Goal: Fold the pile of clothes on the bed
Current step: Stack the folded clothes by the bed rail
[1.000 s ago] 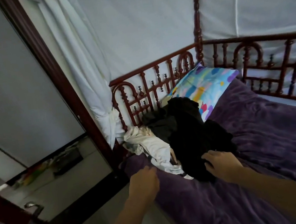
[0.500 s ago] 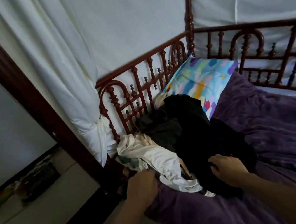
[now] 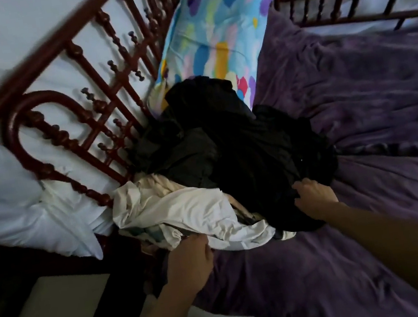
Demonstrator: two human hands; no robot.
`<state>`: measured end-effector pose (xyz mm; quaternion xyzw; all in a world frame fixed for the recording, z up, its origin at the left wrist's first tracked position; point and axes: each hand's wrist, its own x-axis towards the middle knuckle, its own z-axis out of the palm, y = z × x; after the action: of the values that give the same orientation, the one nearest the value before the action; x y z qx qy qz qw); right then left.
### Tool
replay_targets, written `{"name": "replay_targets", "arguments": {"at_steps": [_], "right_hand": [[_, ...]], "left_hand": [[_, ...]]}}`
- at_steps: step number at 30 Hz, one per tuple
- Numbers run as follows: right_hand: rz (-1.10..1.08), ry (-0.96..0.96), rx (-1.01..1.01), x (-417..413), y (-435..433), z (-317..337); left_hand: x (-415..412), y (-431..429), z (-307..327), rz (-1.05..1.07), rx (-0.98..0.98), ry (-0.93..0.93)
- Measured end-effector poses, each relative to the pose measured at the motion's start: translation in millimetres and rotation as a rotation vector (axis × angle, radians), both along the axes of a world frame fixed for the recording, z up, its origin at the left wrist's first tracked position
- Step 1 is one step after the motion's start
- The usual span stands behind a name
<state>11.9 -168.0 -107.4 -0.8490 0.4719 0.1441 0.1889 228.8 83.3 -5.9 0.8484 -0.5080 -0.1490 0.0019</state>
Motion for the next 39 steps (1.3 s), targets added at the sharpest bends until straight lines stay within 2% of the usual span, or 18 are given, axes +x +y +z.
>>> {"name": "replay_targets", "arguments": {"at_steps": [5,8,11,15,17,20,24,28,30,32,36,39], "right_hand": [[-0.186,-0.007,0.099,49.7,-43.5,-51.1],[-0.202,-0.027,0.118,67.0,-61.4,-71.8],[-0.31,-0.161,0.133,70.4,-74.6,-76.3],[-0.599,-0.472,0.4,60.1,-87.6,-54.1],[-0.731,-0.682,0.514,57.0,-89.5,-26.2],[-0.857,-0.944,0.563,63.2,-90.8,38.7],[-0.858,-1.175,0.635,74.5,-89.1,140.2],[-0.808,-1.287,0.653,77.3,-73.3,219.1],[-0.809,-1.329,0.645,76.0,-64.3,250.4],[-0.828,-1.365,0.576,72.6,-57.7,276.5],[-0.95,-1.391,0.314,53.6,-47.7,322.3],[-0.827,-1.287,0.212,35.8,-34.5,345.0]], "left_hand": [[35.5,-26.1,-35.3,0.016,0.12,0.043],[41.8,-43.3,-50.0,-0.011,0.155,0.08],[43.7,-68.5,-56.3,-0.058,0.194,0.102],[50.2,-109.8,-51.3,-0.122,0.191,0.109],[54.0,-131.3,-43.2,-0.155,0.153,0.093],[58.2,-158.9,-24.2,-0.206,0.074,0.12],[59.7,-186.6,4.0,-0.308,-0.026,0.146],[53.1,-206.4,45.7,-0.384,-0.214,0.277],[46.2,-214.3,71.4,-0.46,-0.338,0.268],[39.9,-217.0,100.7,-0.49,-0.483,0.254],[57.6,-221.4,164.0,-0.374,-0.66,0.553],[82.2,-231.0,215.8,-0.314,-0.711,0.626]]}}
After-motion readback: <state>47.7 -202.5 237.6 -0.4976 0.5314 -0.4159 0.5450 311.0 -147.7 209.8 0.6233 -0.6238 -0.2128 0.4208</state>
